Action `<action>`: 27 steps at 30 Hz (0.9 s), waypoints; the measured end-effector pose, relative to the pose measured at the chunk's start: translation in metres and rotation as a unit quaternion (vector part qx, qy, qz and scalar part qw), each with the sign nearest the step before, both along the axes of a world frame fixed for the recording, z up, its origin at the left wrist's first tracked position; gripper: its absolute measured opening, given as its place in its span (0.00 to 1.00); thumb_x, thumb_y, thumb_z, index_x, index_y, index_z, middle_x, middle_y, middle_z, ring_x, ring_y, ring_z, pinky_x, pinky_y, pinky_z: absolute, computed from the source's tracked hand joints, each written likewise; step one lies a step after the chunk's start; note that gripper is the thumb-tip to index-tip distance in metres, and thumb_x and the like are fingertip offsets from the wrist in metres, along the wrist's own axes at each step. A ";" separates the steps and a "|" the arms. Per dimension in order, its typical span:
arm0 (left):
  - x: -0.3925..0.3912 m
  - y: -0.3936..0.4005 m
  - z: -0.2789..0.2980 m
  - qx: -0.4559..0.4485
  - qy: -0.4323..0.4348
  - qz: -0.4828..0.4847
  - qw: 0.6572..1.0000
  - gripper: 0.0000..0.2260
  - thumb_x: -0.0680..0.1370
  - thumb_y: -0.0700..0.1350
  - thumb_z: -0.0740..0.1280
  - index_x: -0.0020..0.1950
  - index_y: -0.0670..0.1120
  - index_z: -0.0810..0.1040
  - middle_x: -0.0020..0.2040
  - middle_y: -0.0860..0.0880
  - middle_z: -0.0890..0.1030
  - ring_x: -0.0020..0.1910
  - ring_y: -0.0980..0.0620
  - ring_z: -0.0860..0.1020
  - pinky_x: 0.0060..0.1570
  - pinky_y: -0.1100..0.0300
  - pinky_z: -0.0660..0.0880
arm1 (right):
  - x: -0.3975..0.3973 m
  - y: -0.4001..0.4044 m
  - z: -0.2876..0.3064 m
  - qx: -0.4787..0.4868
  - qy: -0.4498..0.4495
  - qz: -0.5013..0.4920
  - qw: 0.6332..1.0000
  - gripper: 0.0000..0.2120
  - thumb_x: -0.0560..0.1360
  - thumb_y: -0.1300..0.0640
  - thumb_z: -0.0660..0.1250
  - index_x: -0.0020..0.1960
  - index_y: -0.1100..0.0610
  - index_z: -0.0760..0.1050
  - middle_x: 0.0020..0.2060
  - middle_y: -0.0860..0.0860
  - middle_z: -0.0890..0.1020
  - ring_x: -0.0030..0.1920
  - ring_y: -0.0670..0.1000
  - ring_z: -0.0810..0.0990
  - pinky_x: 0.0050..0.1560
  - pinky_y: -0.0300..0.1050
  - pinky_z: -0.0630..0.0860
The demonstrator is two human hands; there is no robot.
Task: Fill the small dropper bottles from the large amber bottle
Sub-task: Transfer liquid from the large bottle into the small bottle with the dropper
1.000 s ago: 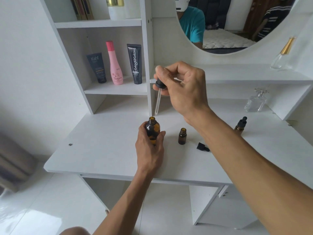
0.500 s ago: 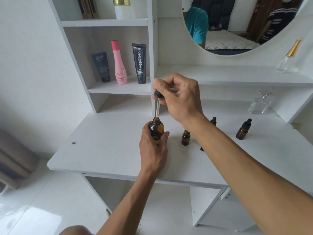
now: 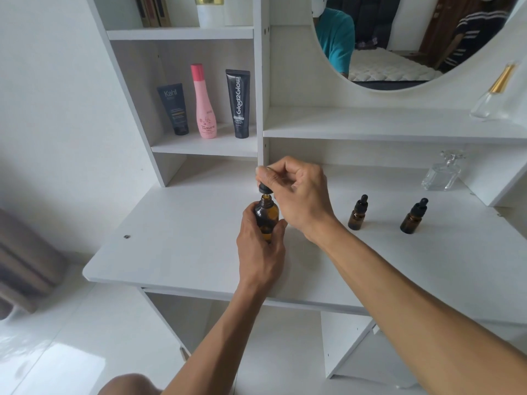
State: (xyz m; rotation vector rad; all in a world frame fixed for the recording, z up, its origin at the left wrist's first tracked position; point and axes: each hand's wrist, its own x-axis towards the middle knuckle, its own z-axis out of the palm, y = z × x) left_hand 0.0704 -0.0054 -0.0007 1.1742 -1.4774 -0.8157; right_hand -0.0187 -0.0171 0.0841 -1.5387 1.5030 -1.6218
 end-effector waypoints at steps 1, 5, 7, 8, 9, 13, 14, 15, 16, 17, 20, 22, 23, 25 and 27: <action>0.000 0.000 0.000 0.001 0.001 -0.001 1.000 0.18 0.77 0.43 0.70 0.64 0.53 0.68 0.53 0.55 0.79 0.47 0.68 0.77 0.44 0.76 0.70 | 0.000 0.000 -0.003 0.002 0.003 -0.002 1.000 0.11 0.76 0.52 0.73 0.40 0.59 0.82 0.35 0.52 0.86 0.38 0.51 0.86 0.47 0.56 0.83; 0.001 -0.001 -0.002 0.004 0.005 -0.004 1.000 0.19 0.77 0.42 0.69 0.66 0.50 0.69 0.54 0.52 0.80 0.49 0.65 0.77 0.45 0.75 0.71 | 0.000 -0.001 -0.010 0.006 0.018 -0.010 1.000 0.11 0.75 0.50 0.73 0.40 0.57 0.82 0.35 0.50 0.86 0.39 0.52 0.86 0.47 0.56 0.82; 0.001 -0.001 -0.002 0.005 0.006 -0.004 1.000 0.19 0.77 0.42 0.69 0.66 0.50 0.69 0.55 0.52 0.80 0.49 0.65 0.78 0.46 0.74 0.71 | -0.001 0.000 -0.011 0.006 0.022 -0.014 1.000 0.11 0.75 0.50 0.74 0.40 0.57 0.82 0.35 0.49 0.86 0.39 0.51 0.86 0.48 0.55 0.82; 0.001 -0.001 -0.002 0.005 0.005 -0.004 1.000 0.19 0.77 0.42 0.69 0.66 0.50 0.69 0.55 0.52 0.80 0.49 0.64 0.78 0.46 0.74 0.71 | -0.001 0.000 -0.012 0.006 0.025 -0.014 1.000 0.11 0.75 0.50 0.74 0.40 0.57 0.82 0.35 0.49 0.86 0.39 0.51 0.86 0.48 0.55 0.82; 0.001 -0.001 -0.002 0.005 0.004 -0.005 1.000 0.19 0.77 0.42 0.69 0.66 0.50 0.69 0.55 0.52 0.80 0.49 0.64 0.78 0.46 0.74 0.71 | -0.001 0.000 -0.012 0.007 0.025 -0.014 1.000 0.11 0.75 0.51 0.74 0.40 0.58 0.82 0.35 0.49 0.86 0.39 0.51 0.86 0.48 0.55 0.82; 0.001 0.000 0.000 0.009 0.010 -0.007 1.000 0.18 0.77 0.41 0.69 0.63 0.54 0.68 0.54 0.52 0.80 0.49 0.64 0.78 0.45 0.74 0.71 | -0.001 0.002 -0.014 0.015 0.029 -0.013 0.999 0.10 0.75 0.51 0.74 0.41 0.58 0.82 0.36 0.50 0.87 0.39 0.50 0.86 0.46 0.53 0.82; 0.001 0.000 0.000 0.010 0.011 -0.007 1.000 0.18 0.77 0.41 0.69 0.63 0.54 0.68 0.54 0.52 0.80 0.48 0.64 0.78 0.45 0.74 0.71 | -0.001 0.003 -0.014 0.015 0.031 -0.013 0.999 0.10 0.75 0.51 0.74 0.41 0.58 0.82 0.36 0.49 0.87 0.39 0.50 0.86 0.46 0.53 0.82; 0.001 0.000 0.000 0.010 0.012 -0.008 1.000 0.18 0.77 0.40 0.69 0.64 0.53 0.69 0.54 0.52 0.80 0.48 0.65 0.78 0.45 0.75 0.71 | -0.001 0.003 -0.015 0.015 0.031 -0.013 0.999 0.10 0.75 0.51 0.74 0.40 0.57 0.82 0.36 0.49 0.87 0.39 0.50 0.86 0.46 0.53 0.82; 0.001 0.001 0.000 0.010 0.012 -0.008 1.000 0.18 0.77 0.40 0.69 0.64 0.52 0.69 0.54 0.52 0.80 0.48 0.65 0.78 0.45 0.75 0.71 | -0.001 0.003 -0.015 0.015 0.031 -0.014 0.999 0.10 0.75 0.51 0.74 0.40 0.57 0.82 0.36 0.49 0.86 0.39 0.50 0.86 0.46 0.53 0.82; 0.001 0.001 0.000 0.011 0.011 -0.008 1.000 0.18 0.77 0.40 0.69 0.64 0.52 0.69 0.54 0.52 0.80 0.48 0.65 0.78 0.45 0.75 0.71 | -0.001 0.003 -0.015 0.015 0.031 -0.014 0.999 0.10 0.75 0.51 0.74 0.40 0.57 0.82 0.36 0.49 0.86 0.39 0.50 0.86 0.46 0.53 0.82; 0.001 0.001 0.001 0.010 0.009 -0.007 1.000 0.18 0.77 0.41 0.68 0.63 0.54 0.68 0.54 0.53 0.80 0.48 0.66 0.77 0.45 0.75 0.71 | 0.000 0.003 -0.014 0.013 0.033 -0.013 0.999 0.10 0.75 0.51 0.74 0.40 0.57 0.82 0.36 0.49 0.86 0.39 0.50 0.86 0.45 0.53 0.82; 0.001 0.001 0.001 0.011 0.009 -0.008 1.000 0.18 0.77 0.41 0.68 0.63 0.54 0.68 0.54 0.53 0.80 0.48 0.66 0.77 0.45 0.74 0.72 | -0.001 0.004 -0.014 0.014 0.034 -0.012 0.999 0.10 0.75 0.51 0.73 0.41 0.57 0.82 0.36 0.49 0.86 0.39 0.50 0.86 0.45 0.53 0.82; 0.001 0.001 0.001 0.011 0.010 -0.008 1.000 0.18 0.77 0.41 0.68 0.63 0.54 0.68 0.54 0.53 0.80 0.48 0.66 0.77 0.46 0.74 0.72 | -0.001 0.003 -0.014 0.015 0.034 -0.013 0.999 0.10 0.75 0.51 0.73 0.41 0.57 0.83 0.36 0.49 0.86 0.40 0.50 0.86 0.45 0.53 0.82; 0.001 0.001 0.001 0.010 0.012 -0.009 1.000 0.18 0.77 0.41 0.68 0.63 0.54 0.68 0.54 0.53 0.80 0.48 0.66 0.78 0.45 0.74 0.72 | -0.001 0.003 -0.014 0.016 0.034 -0.014 0.999 0.11 0.75 0.51 0.74 0.41 0.57 0.83 0.36 0.49 0.86 0.40 0.50 0.86 0.45 0.53 0.82; 0.001 0.001 0.002 0.011 0.013 -0.010 1.000 0.17 0.77 0.41 0.69 0.63 0.54 0.68 0.54 0.53 0.80 0.48 0.66 0.78 0.44 0.75 0.71 | -0.001 0.003 -0.014 0.017 0.034 -0.015 0.999 0.10 0.75 0.51 0.74 0.41 0.57 0.83 0.36 0.49 0.86 0.40 0.50 0.86 0.46 0.53 0.82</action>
